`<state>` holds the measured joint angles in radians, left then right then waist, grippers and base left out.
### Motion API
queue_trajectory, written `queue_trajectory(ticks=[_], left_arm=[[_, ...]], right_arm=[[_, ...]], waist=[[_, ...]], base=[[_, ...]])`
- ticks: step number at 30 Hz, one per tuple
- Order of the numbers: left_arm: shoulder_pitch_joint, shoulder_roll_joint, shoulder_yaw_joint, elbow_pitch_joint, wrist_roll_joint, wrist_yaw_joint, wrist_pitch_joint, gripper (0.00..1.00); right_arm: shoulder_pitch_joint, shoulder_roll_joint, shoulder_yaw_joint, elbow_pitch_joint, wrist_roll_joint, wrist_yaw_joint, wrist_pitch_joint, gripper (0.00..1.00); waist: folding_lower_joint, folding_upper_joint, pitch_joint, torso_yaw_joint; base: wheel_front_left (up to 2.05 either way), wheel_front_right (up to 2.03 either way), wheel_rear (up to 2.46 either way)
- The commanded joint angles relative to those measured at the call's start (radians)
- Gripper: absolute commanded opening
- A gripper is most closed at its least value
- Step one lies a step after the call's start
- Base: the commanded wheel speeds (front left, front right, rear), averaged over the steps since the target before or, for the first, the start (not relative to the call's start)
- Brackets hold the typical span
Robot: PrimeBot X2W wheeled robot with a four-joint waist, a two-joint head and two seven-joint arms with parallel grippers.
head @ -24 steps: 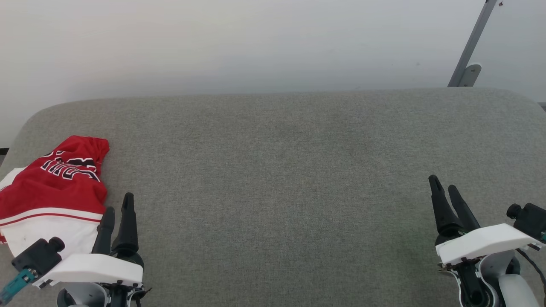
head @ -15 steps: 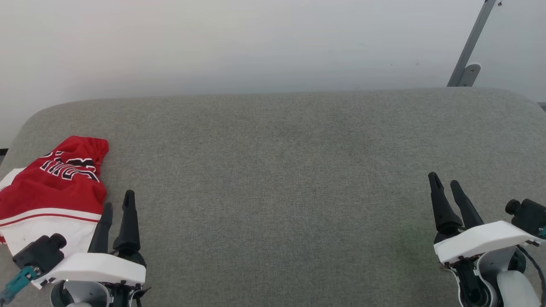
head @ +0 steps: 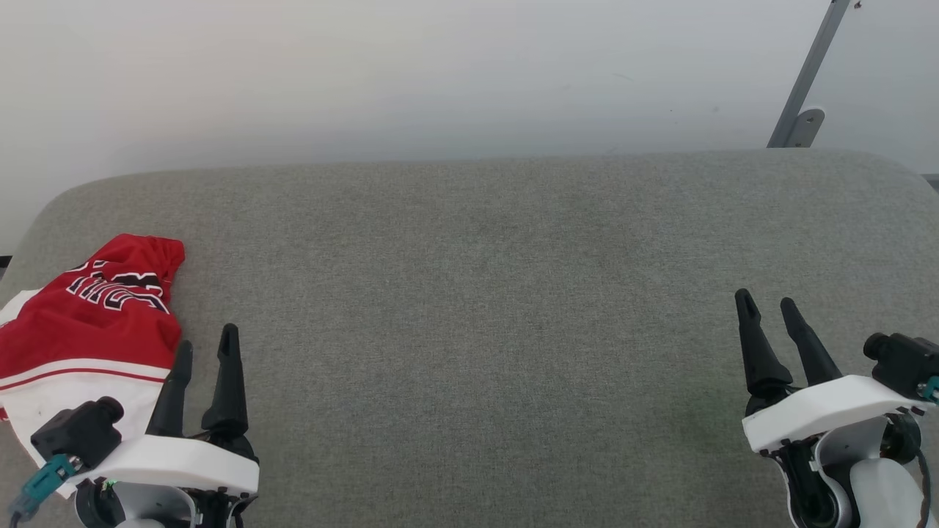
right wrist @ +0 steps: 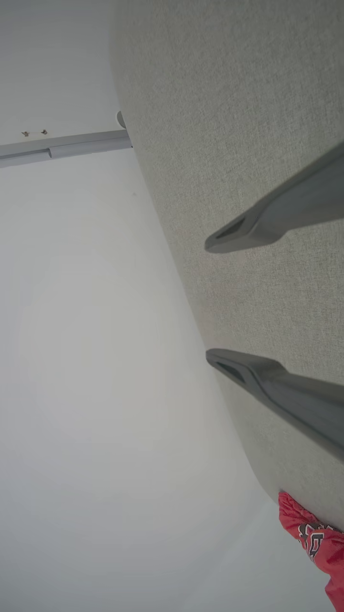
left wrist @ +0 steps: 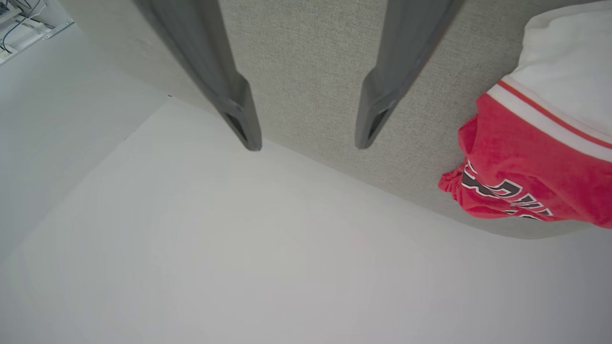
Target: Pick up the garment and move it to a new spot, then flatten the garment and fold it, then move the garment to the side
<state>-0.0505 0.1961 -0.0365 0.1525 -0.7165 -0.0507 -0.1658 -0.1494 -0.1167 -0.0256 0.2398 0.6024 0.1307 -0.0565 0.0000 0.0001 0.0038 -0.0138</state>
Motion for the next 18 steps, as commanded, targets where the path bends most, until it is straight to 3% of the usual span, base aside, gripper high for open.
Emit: queue_trajectory(ticks=[1, 18], left_arm=[[0.006, 0.011, -0.005, -0.013, 0.032, 0.005, -0.010, 1.00], [0.017, 0.039, -0.033, -0.039, 0.142, 0.021, -0.045, 1.00]], right_arm=[[-0.017, -0.006, 0.001, -0.011, -0.028, 0.000, -0.010, 1.00], [-0.016, -0.007, -0.009, -0.035, -0.180, 0.000, -0.031, 1.00]], waist=[[0.0000, -0.0001, 0.000, 0.000], [0.0000, -0.0001, 0.004, -0.002]], base=[[0.00, 0.00, 0.00], [0.00, 0.00, 0.00]])
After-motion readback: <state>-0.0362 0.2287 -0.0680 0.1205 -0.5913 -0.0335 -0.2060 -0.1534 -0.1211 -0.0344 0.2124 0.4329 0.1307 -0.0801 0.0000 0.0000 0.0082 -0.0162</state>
